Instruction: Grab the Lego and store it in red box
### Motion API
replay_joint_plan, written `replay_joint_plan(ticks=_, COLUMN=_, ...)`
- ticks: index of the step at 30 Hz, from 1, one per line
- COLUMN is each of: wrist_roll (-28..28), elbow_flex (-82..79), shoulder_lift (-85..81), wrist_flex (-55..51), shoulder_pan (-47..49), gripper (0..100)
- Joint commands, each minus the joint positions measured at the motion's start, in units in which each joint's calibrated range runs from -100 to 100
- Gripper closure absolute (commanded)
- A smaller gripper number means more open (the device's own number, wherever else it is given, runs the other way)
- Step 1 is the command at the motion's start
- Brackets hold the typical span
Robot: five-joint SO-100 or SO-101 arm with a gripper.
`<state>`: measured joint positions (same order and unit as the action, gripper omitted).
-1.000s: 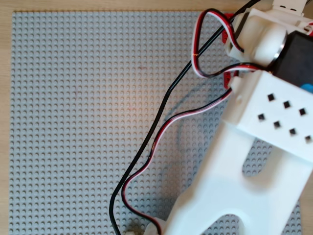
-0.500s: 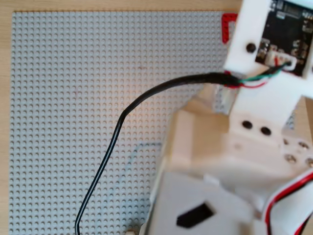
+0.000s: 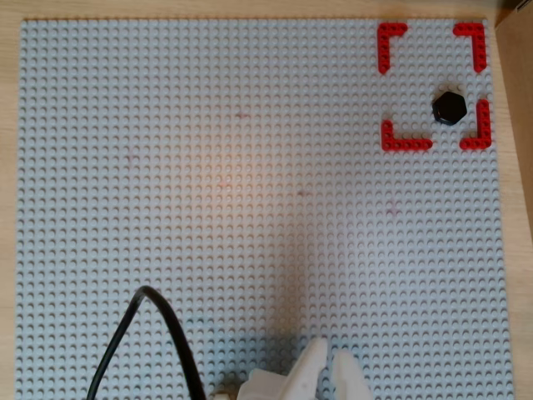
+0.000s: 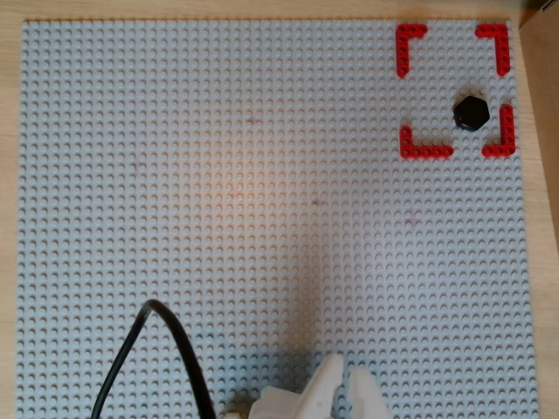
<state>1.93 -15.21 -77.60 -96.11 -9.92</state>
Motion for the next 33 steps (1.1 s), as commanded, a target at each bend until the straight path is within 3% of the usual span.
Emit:
replay_joint_plan(ticks=1, wrist_roll=-0.05, elbow_flex=-4.34, shoulder_lift=-8.84, wrist_flex=-0.20, shoulder_pan=0.43, gripper=98)
replay_joint_plan(ticks=10, wrist_roll=-0.16, elbow_flex=-9.16, shoulder_lift=-21.55, wrist_flex=-1.69, shoulder_pan=0.95, gripper=98)
replay_joint_plan(ticks=33, wrist_roll=0.26, elbow_flex=-9.25, shoulder_lift=-21.64, wrist_flex=-2.04, shoulder_pan=0.73, gripper=98)
